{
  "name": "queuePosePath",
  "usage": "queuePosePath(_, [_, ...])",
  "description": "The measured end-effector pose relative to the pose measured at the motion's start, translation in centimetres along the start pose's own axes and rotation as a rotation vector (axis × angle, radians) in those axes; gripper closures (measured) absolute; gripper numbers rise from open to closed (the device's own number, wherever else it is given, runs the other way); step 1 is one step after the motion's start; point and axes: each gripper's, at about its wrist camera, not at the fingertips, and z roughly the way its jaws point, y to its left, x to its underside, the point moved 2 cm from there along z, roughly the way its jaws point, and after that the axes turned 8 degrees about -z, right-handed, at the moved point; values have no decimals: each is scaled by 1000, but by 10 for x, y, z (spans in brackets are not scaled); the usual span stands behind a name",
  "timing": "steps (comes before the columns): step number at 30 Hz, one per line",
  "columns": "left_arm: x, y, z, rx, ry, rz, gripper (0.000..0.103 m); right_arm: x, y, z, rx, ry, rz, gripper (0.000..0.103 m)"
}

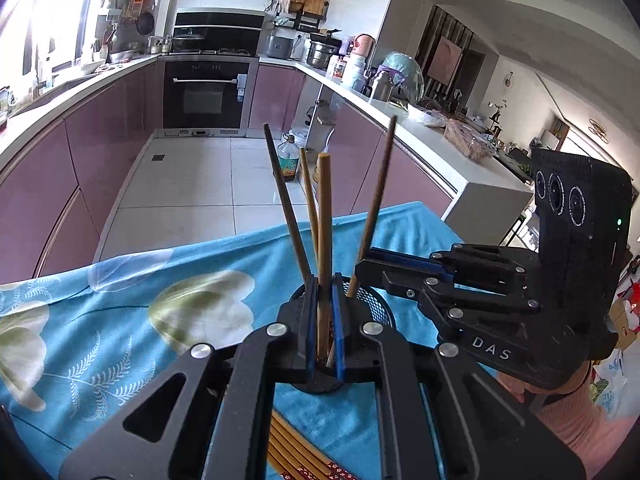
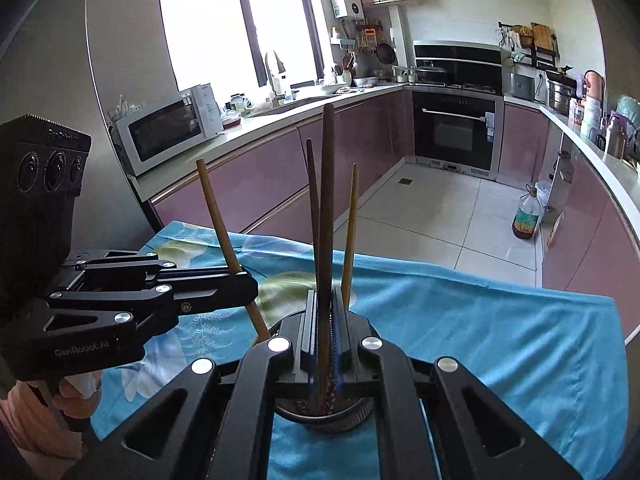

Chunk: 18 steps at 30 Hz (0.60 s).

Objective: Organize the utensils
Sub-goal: 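Lower the chopstick into the mesh cup and open the right tool while the left tool releases its own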

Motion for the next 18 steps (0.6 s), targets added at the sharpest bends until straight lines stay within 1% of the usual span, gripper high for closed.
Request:
queuePosePath(4, [-1, 3, 9, -12, 0, -15, 95, 0, -3, 4, 2, 0, 18, 96])
queuePosePath(7, [2, 4, 12, -40, -10, -11, 91, 1, -2, 2, -3, -9, 25, 95])
queuePosePath(10, [6, 9, 13, -44, -6, -21, 90, 4, -1, 0, -6, -16, 24, 95])
queuePosePath(12, [8, 11, 12, -48, -11, -26, 90, 7, 0, -2, -5, -20, 26, 95])
queuePosePath(14, [12, 14, 8, -51, -20, -28, 87, 10, -1, -4, -7, -24, 31, 92])
queuePosePath(18, [22, 18, -4, -72, -49, -24, 81, 15, 2, -10, -5, -30, 32, 90])
